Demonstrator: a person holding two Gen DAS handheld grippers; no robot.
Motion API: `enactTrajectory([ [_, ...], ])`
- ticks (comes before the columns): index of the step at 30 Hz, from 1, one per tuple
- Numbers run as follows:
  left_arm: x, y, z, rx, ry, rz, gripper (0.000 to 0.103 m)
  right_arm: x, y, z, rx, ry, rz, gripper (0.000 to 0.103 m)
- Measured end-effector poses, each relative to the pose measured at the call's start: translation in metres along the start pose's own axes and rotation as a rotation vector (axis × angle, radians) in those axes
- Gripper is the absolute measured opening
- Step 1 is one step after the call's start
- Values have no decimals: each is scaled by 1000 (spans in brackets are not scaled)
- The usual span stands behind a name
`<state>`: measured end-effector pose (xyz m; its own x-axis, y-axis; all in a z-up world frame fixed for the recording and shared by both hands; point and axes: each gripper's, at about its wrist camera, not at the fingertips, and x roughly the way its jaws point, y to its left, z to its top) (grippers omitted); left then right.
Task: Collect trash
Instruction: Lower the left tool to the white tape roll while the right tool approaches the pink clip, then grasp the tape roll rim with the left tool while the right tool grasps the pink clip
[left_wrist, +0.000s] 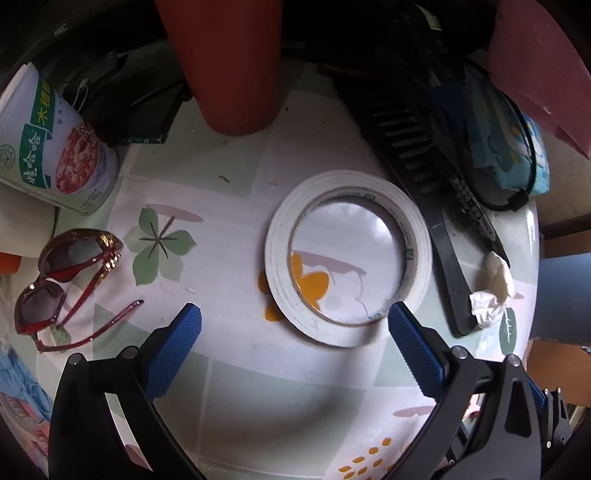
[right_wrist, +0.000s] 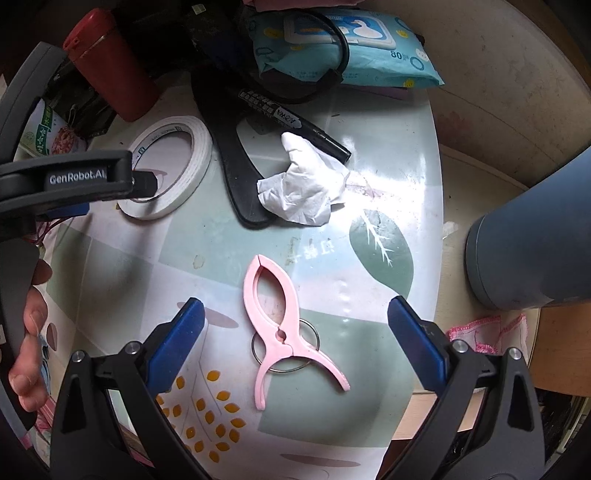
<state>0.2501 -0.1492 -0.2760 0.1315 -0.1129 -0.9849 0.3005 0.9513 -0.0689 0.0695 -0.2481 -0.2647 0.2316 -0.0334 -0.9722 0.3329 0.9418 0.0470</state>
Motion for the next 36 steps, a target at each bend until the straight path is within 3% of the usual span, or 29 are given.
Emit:
enactTrajectory([
  [7,16,9,19,-19,38,26,97,6,1,3,20,7,-10,98],
  [12,25,6,24,-3,45,43,97,13,0,2,29,36,-3,92],
  [14,28,5,26,3,45,56,97,16,1,2,25,47,1,85],
  [20,27,0,26,12,46,73,95,22,1,1,28,51,-5,84],
  [23,22,-10,25,30,36,73,82,22,2,2,23,45,-22,77],
  [25,19,-16,25,43,26,71,70,20,2,5,22,39,-22,69],
  [27,18,-21,25,43,19,72,64,18,3,6,18,31,-17,60],
  [30,18,-25,23,41,11,72,53,17,7,7,8,24,-2,43],
  [31,16,-27,21,44,8,71,48,16,9,8,5,22,0,32],
  [36,14,-26,14,43,5,69,26,13,12,10,27,22,11,32],
])
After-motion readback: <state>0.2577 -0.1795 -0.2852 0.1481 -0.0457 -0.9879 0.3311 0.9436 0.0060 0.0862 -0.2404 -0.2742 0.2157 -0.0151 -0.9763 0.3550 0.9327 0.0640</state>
